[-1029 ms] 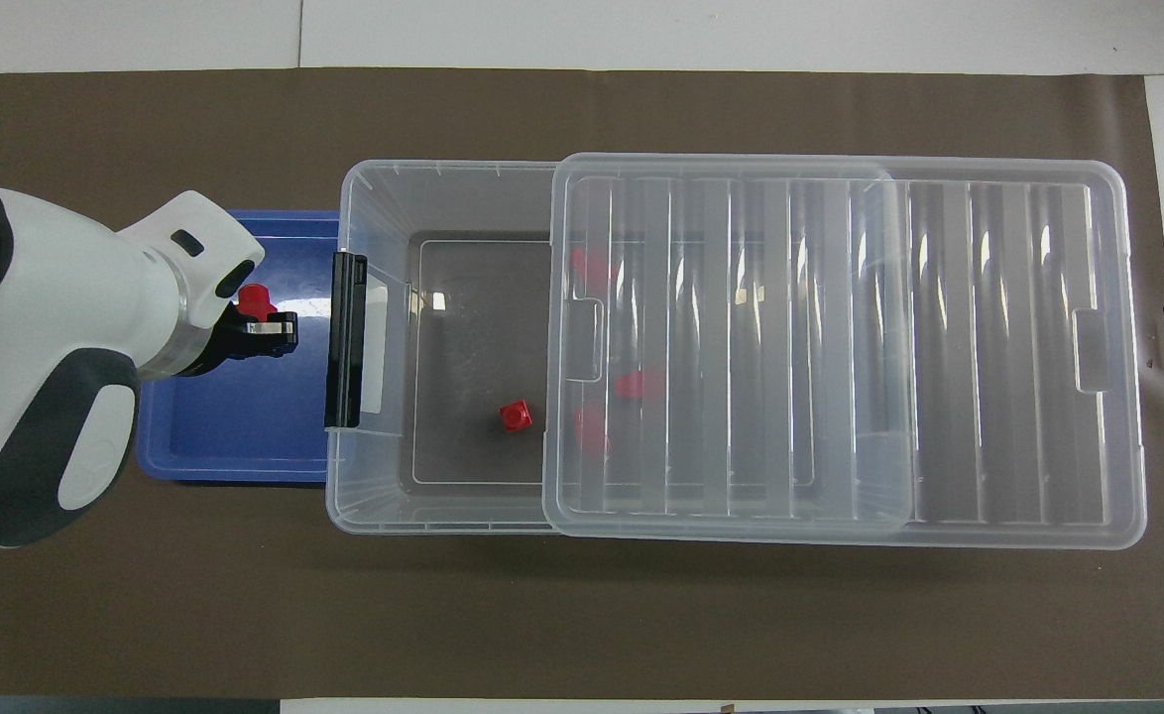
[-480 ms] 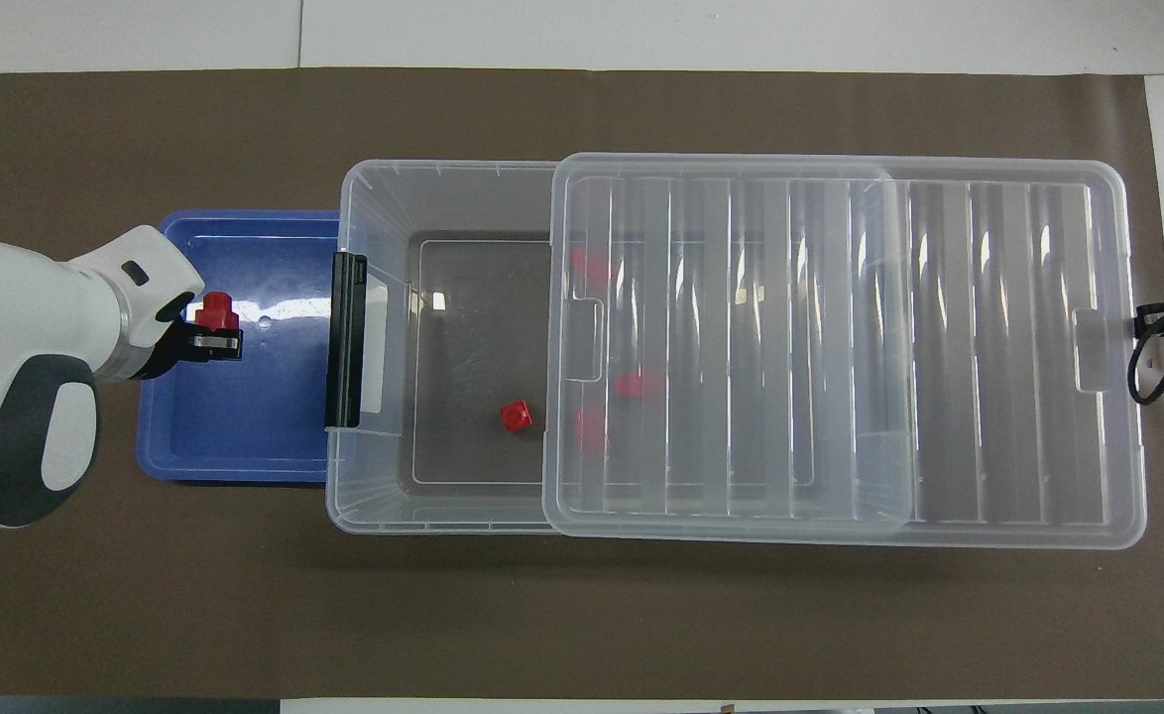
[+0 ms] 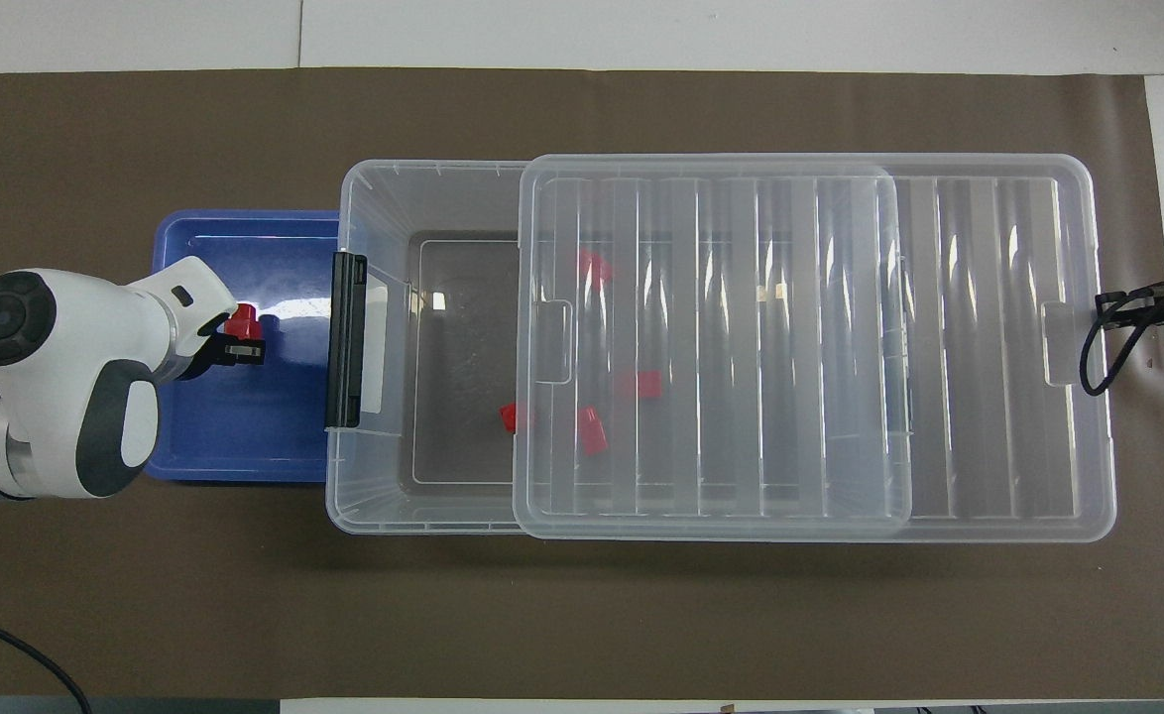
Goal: Place red block in blue tray from box
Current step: 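Lower the block with the left gripper while the right gripper closes the lid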
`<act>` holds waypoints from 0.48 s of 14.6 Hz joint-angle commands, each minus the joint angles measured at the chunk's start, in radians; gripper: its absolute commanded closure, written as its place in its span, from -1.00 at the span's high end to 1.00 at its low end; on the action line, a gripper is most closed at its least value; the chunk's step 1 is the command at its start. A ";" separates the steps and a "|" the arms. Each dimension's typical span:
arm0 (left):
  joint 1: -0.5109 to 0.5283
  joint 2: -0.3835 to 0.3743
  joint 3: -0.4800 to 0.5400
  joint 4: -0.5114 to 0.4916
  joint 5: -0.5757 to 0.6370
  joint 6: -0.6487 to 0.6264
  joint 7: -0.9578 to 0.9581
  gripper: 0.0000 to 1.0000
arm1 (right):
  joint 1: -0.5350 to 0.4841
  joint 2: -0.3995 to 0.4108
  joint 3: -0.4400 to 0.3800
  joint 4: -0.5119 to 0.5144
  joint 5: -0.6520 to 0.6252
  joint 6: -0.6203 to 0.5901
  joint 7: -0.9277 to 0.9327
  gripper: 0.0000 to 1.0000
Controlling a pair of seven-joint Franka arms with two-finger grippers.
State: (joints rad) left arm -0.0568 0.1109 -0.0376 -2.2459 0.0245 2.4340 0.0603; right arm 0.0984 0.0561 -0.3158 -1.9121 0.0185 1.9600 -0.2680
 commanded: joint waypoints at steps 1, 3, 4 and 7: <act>0.008 0.024 -0.007 -0.014 -0.015 0.063 0.024 -1.00 | -0.005 -0.018 0.047 -0.012 -0.006 -0.003 0.085 -1.00; 0.006 0.026 -0.007 -0.005 -0.015 0.054 0.026 -0.33 | -0.005 -0.018 0.081 -0.012 -0.006 -0.003 0.147 -1.00; 0.003 0.027 -0.007 -0.004 -0.015 0.050 0.024 0.57 | -0.005 -0.018 0.098 -0.012 -0.006 -0.003 0.179 -1.00; -0.005 0.015 -0.005 0.002 -0.015 0.033 0.010 1.00 | -0.003 -0.019 0.159 -0.013 -0.006 -0.003 0.289 -1.00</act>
State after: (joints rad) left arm -0.0581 0.1394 -0.0436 -2.2441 0.0244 2.4673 0.0612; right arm 0.0994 0.0536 -0.1960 -1.9121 0.0185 1.9597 -0.0527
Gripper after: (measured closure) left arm 0.423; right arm 0.991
